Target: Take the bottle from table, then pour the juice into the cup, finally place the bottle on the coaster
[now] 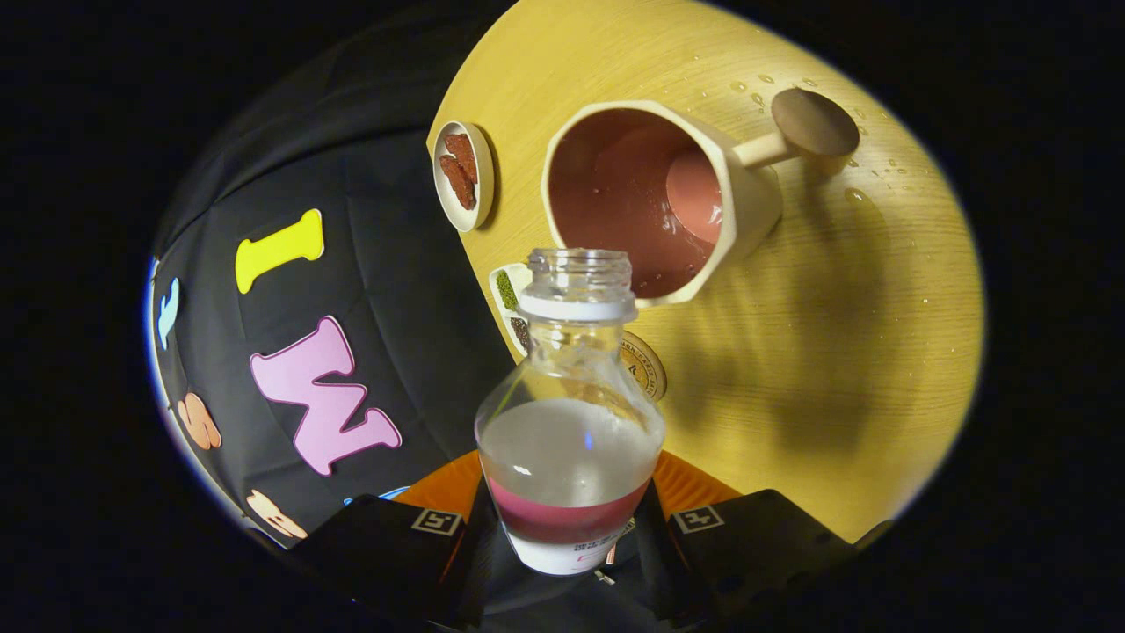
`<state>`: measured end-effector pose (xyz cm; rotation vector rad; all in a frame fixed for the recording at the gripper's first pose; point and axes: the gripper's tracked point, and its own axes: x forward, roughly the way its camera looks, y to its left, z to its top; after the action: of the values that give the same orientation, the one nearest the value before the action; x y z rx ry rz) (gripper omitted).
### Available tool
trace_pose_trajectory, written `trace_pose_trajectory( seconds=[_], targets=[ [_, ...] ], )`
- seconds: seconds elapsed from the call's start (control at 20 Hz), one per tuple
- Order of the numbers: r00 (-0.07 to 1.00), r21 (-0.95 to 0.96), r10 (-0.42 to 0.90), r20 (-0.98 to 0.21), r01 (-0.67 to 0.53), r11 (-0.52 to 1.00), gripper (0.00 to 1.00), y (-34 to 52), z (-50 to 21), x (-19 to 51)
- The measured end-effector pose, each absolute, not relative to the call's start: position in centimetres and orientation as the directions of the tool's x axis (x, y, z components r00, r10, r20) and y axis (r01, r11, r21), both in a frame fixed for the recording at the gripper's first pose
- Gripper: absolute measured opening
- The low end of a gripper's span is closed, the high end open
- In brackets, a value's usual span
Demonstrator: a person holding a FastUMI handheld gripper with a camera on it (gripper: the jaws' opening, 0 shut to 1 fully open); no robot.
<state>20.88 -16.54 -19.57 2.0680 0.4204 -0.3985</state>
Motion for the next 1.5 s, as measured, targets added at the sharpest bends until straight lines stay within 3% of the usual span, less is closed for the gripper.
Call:
trace_pose_trajectory(
  seconds=[0.7, 1.5],
  targets=[
    [0.907, 0.597, 0.139, -0.397, 0.37, -0.712, 0.72, -17.9, -17.2, 21.5],
    [0.927, 0.437, 0.136, -0.349, 0.289, -0.852, 0.72, -20.8, -14.0, 21.9]
  ],
)
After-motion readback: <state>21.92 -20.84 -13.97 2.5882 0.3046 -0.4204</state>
